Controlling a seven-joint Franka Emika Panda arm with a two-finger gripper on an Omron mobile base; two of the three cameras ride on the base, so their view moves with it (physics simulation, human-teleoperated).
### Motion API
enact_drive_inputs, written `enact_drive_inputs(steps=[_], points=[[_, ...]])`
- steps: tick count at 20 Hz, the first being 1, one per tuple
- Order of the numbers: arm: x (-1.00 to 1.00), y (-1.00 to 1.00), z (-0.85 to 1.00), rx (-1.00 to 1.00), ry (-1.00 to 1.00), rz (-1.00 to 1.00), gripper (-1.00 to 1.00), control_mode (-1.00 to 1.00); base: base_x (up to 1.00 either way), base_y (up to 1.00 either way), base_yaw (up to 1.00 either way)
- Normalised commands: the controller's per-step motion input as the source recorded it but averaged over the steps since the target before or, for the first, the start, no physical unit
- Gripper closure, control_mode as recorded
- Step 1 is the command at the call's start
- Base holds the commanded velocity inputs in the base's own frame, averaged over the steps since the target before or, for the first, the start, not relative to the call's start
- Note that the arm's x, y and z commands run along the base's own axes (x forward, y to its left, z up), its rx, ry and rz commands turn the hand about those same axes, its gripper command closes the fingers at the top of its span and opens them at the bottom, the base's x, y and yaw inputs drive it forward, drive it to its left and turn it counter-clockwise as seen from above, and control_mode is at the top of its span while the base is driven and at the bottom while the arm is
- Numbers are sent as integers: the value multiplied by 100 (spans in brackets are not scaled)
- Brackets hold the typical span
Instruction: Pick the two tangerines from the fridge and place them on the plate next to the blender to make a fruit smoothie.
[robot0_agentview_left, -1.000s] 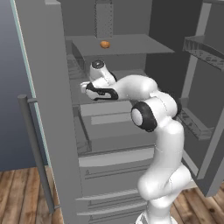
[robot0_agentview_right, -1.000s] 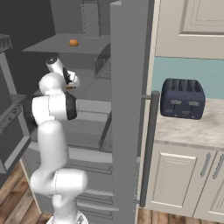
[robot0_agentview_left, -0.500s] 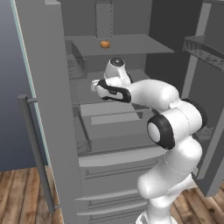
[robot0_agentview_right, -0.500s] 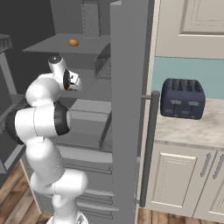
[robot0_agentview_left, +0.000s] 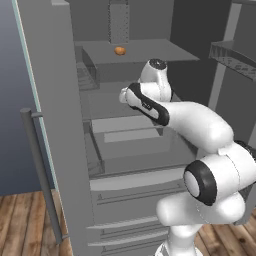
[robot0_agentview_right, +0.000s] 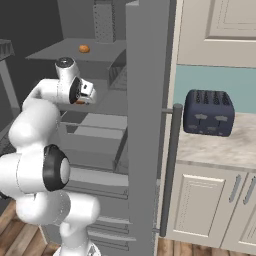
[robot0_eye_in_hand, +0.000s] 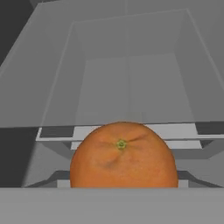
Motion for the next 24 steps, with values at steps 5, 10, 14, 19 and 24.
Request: enact_drive_inputs(steps=[5, 10, 14, 19, 24], points=[[-100, -24, 26, 0, 4, 0, 100, -100, 0, 0, 0], [-100, -23, 32, 0, 6, 0, 100, -100, 0, 0, 0], [-100, -20, 16, 0, 4, 0, 100, -100, 0, 0, 0], [-94, -9, 0, 0, 3, 0, 100, -100, 0, 0, 0], [-59, 0, -13, -1, 1, 0, 100, -100, 0, 0, 0]])
